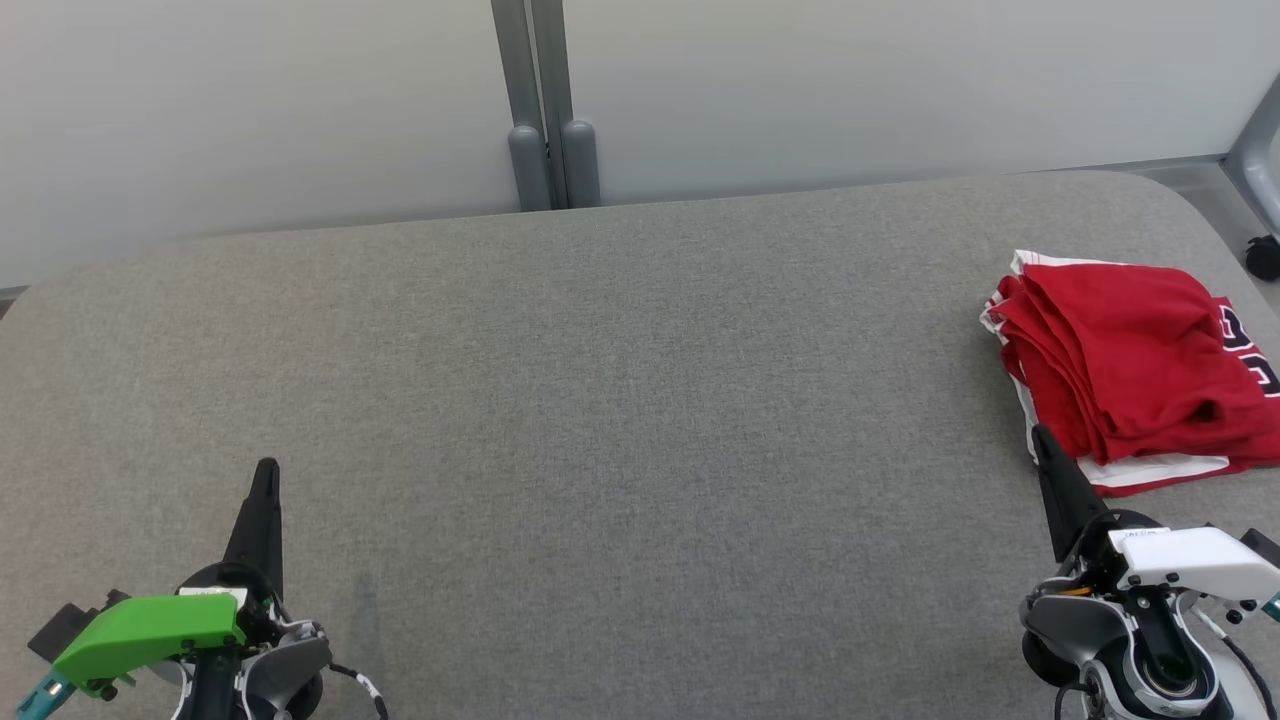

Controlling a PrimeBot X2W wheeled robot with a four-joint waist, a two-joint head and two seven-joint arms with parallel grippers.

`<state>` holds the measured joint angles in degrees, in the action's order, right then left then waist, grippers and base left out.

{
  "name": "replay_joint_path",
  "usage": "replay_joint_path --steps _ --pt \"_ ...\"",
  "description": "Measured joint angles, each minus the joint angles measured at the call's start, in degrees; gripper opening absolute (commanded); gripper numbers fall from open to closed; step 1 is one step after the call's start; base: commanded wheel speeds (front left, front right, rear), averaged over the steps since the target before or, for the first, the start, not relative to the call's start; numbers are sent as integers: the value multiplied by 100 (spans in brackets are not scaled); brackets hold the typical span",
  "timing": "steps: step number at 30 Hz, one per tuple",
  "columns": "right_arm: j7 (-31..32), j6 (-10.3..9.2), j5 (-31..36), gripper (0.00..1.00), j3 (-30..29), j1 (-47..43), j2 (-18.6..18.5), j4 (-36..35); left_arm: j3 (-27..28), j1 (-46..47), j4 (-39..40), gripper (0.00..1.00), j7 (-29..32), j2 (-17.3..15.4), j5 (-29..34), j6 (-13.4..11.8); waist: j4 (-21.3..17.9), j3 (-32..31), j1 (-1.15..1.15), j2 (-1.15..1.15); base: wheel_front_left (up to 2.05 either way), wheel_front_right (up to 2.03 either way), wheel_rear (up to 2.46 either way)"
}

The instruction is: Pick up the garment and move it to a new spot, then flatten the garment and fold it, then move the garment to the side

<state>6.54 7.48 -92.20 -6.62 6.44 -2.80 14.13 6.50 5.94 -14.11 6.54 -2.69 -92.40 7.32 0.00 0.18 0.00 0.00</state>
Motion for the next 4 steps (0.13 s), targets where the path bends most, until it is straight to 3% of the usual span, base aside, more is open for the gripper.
replay_joint_path --steps 4 --pt "0 0 0 0 0 0 0 0 0 0 0 0 -1 0 0 0 0 0 0 0 0 0 0"
